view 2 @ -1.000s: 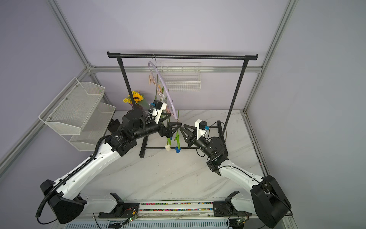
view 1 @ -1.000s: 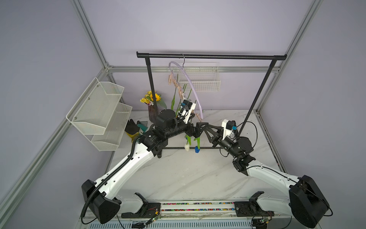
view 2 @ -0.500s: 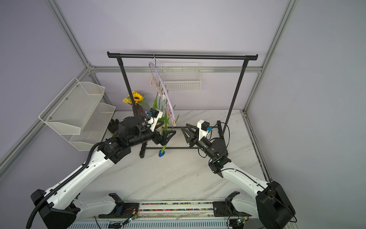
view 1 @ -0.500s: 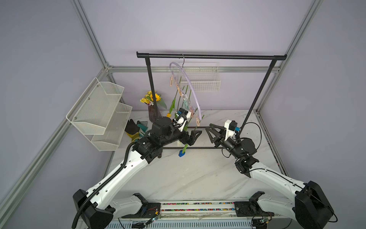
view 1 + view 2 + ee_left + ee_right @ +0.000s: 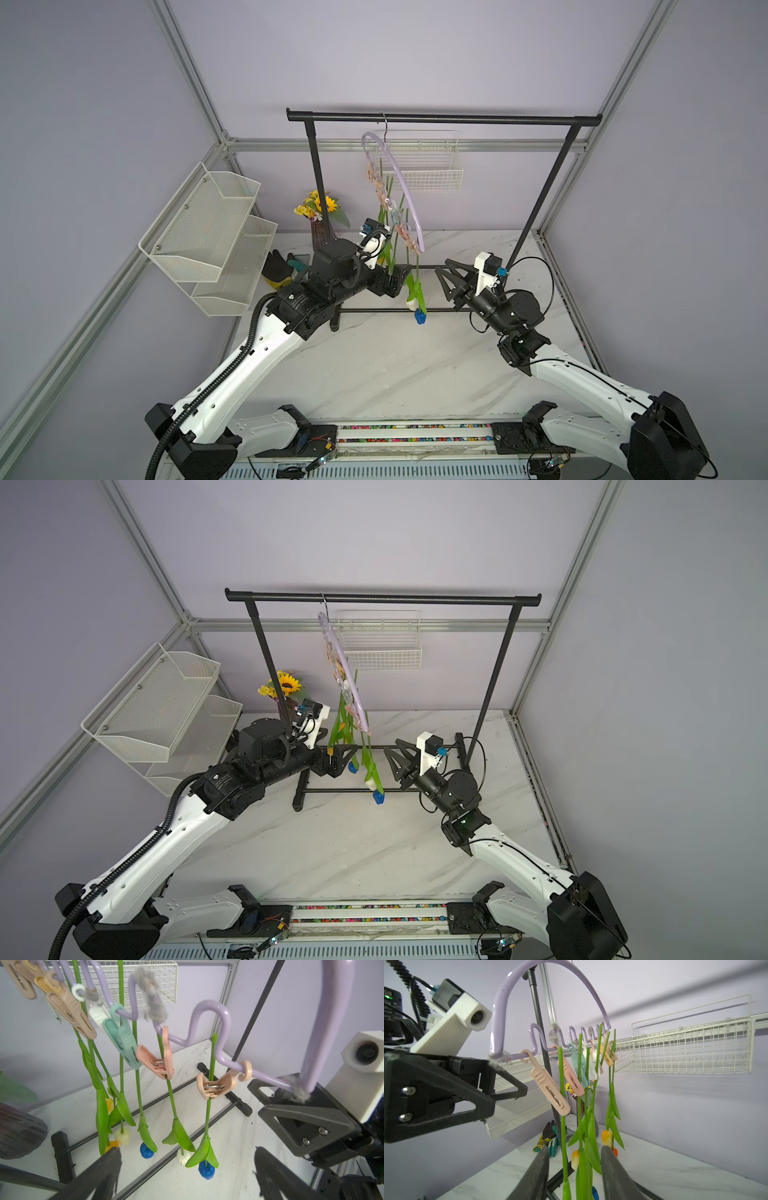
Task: Dry the flowers on a clothes hanger
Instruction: Clamp the flower onto the hanger, then reset both arms
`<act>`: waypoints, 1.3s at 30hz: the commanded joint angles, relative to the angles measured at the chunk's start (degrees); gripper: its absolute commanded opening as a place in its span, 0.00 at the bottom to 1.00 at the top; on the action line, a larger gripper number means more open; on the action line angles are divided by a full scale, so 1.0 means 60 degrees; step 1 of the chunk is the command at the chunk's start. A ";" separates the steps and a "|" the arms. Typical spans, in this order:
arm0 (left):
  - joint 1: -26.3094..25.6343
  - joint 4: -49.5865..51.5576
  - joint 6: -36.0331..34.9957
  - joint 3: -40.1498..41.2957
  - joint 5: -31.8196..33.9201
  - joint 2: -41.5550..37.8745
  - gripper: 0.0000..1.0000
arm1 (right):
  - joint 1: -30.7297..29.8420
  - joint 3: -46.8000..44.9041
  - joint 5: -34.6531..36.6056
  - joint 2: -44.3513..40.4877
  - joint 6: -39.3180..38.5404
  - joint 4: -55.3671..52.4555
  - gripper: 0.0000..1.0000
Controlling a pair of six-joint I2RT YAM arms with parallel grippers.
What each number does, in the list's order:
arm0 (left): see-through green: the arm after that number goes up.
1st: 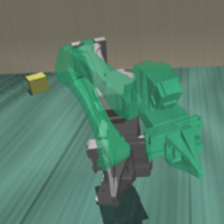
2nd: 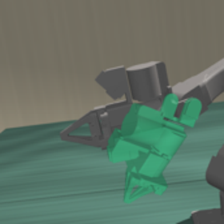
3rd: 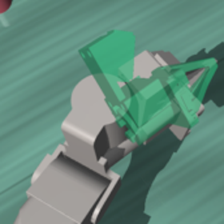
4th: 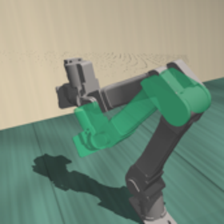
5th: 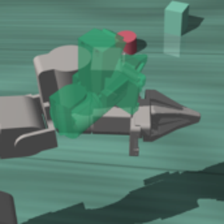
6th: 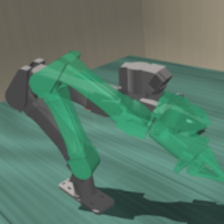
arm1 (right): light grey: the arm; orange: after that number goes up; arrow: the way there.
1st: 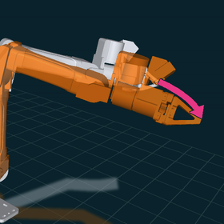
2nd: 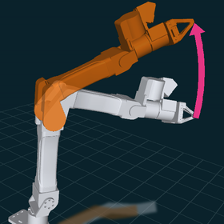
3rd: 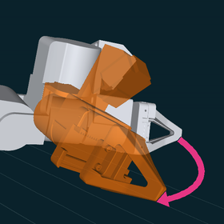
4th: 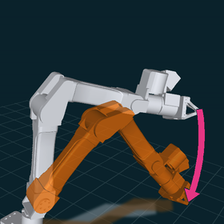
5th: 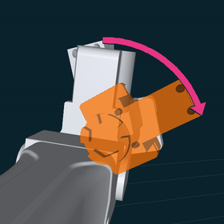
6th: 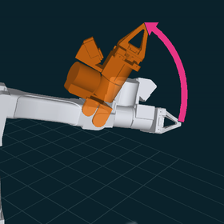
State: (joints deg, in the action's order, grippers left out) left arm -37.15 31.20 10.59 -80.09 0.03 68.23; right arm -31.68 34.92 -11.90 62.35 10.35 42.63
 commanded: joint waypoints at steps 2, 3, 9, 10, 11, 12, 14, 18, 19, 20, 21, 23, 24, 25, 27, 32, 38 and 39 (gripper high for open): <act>0.0039 0.0406 0.0240 -0.0325 0.1545 -0.0393 1.00 | -0.0056 0.0011 0.0496 -0.0416 -0.0510 -0.0832 0.44; 0.0052 0.0410 0.0239 -0.0304 0.1833 -0.0413 1.00 | -0.0061 0.0013 0.0634 -0.0530 -0.0587 -0.0978 0.44; 0.0205 -0.0294 0.0613 0.0406 0.3205 -0.0715 1.00 | -0.0056 -0.0004 0.1508 -0.1097 -0.1047 -0.1913 0.46; 0.0233 -0.0550 0.0677 0.0664 0.3509 -0.0799 1.00 | -0.0060 -0.0003 0.1698 -0.1193 -0.1138 -0.2094 0.49; 0.0267 -0.0848 0.0742 0.0948 0.3804 -0.0895 1.00 | -0.0056 -0.0005 0.1888 -0.1266 -0.1222 -0.2272 0.52; 0.0276 -0.1381 0.0862 0.1467 0.4236 -0.1013 1.00 | -0.0052 -0.0044 0.2144 -0.1345 -0.1295 -0.2484 0.57; 0.0381 -0.2571 0.0796 0.2635 0.4665 -0.1200 1.00 | -0.0052 -0.0172 0.2636 -0.1467 -0.1564 -0.2829 0.65; 0.0621 -0.3490 0.1154 0.4103 0.5859 -0.1332 1.00 | -0.0052 -0.0611 0.4170 -0.1810 -0.2142 -0.3392 0.82; 0.0727 -0.3722 0.1228 0.4402 0.5966 -0.1411 1.00 | -0.0061 -0.0748 0.4644 -0.1870 -0.2269 -0.3442 0.87; 0.0793 -0.3970 0.1233 0.4679 0.5999 -0.1482 1.00 | -0.0051 -0.0876 0.4993 -0.1910 -0.2406 -0.3458 0.90; 0.0886 -0.4314 0.1223 0.5011 0.6000 -0.1602 1.00 | -0.0045 -0.1016 0.5357 -0.1939 -0.2603 -0.3458 0.92; 0.1037 -0.5014 0.1171 0.5663 0.6093 -0.1807 1.00 | -0.0030 -0.1168 0.5974 -0.1889 -0.2900 -0.3458 0.96; 0.1103 -0.5388 0.1105 0.5969 0.6183 -0.1895 1.00 | -0.0013 -0.1213 0.6359 -0.1823 -0.2955 -0.3458 0.97; 0.1149 -0.5732 0.1067 0.6319 0.6309 -0.1964 1.00 | 0.0012 -0.1253 0.6701 -0.1727 -0.2972 -0.3458 0.97; 0.1224 -0.6432 0.0996 0.6952 0.6662 -0.2067 1.00 | 0.0141 -0.1322 0.7167 -0.1545 -0.2876 -0.3458 0.97; 0.1690 -0.8163 0.0798 0.8444 0.7257 -0.1961 1.00 | 0.1338 -0.1654 0.7284 -0.1103 -0.1219 -0.3473 0.97; 0.2324 -1.0283 -0.0409 0.9512 0.7786 -0.1287 1.00 | 0.2769 -0.2011 0.6510 -0.0449 -0.0222 -0.3000 0.97; 0.2434 -1.0505 -0.0544 0.9610 0.7914 -0.1152 1.00 | 0.2901 -0.2014 0.6557 -0.0146 -0.0317 -0.2768 0.97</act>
State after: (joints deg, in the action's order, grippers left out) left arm -23.92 -21.06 11.42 -23.00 43.00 60.34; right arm -15.70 23.31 28.40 58.92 5.74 22.96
